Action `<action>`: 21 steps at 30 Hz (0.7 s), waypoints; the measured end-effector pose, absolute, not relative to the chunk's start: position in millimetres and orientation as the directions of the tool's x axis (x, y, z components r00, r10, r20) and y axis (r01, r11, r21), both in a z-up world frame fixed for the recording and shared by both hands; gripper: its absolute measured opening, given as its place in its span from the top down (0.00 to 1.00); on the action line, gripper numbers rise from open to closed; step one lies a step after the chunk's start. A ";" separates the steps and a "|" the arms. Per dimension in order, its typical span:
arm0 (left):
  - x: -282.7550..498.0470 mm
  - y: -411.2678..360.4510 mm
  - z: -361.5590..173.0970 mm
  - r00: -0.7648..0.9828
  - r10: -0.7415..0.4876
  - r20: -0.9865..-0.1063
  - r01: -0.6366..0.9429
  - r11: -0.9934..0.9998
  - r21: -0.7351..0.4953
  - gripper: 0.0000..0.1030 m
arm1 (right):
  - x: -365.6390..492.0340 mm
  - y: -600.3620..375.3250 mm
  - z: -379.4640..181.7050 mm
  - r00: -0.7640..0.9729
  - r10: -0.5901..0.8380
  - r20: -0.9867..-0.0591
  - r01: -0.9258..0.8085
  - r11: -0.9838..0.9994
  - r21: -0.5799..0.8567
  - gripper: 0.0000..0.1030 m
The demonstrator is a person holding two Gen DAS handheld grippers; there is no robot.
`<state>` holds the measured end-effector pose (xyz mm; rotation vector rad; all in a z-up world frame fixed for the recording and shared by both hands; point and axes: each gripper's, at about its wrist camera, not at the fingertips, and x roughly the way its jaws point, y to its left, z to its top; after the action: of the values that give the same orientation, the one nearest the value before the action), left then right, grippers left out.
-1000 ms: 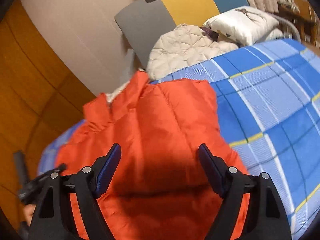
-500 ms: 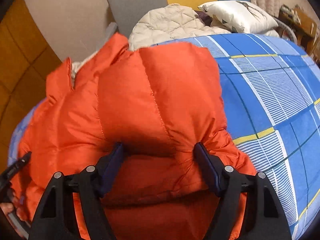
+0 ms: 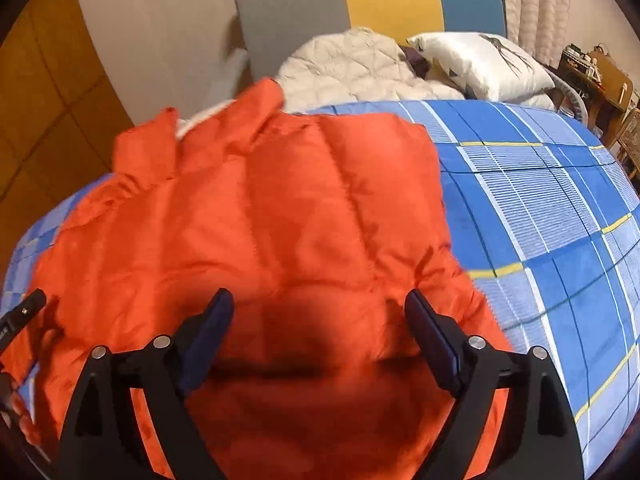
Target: Fold large clothes
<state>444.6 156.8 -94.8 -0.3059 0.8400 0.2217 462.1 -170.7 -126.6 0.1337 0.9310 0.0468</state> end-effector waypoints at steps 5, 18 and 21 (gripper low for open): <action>402.2 158.7 -70.7 0.695 0.100 -0.712 -0.315 0.933 -0.177 0.30 | 426.2 -152.2 -120.5 0.605 0.162 -0.780 -0.025 0.983 0.184 0.16; 316.4 206.1 -67.6 0.718 0.115 -0.686 -0.385 0.887 -0.255 0.19 | 353.6 -114.7 -122.3 0.592 0.211 -0.778 -0.088 0.976 0.199 0.11; 303.1 223.7 -76.5 0.713 0.106 -0.693 -0.411 0.864 -0.290 0.19 | 343.6 -107.7 -124.1 0.587 0.211 -0.782 -0.097 0.977 0.191 0.11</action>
<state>303.1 223.7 -76.5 -0.4496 0.7258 0.2974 343.6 -107.7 -124.1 0.1327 0.9267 0.1797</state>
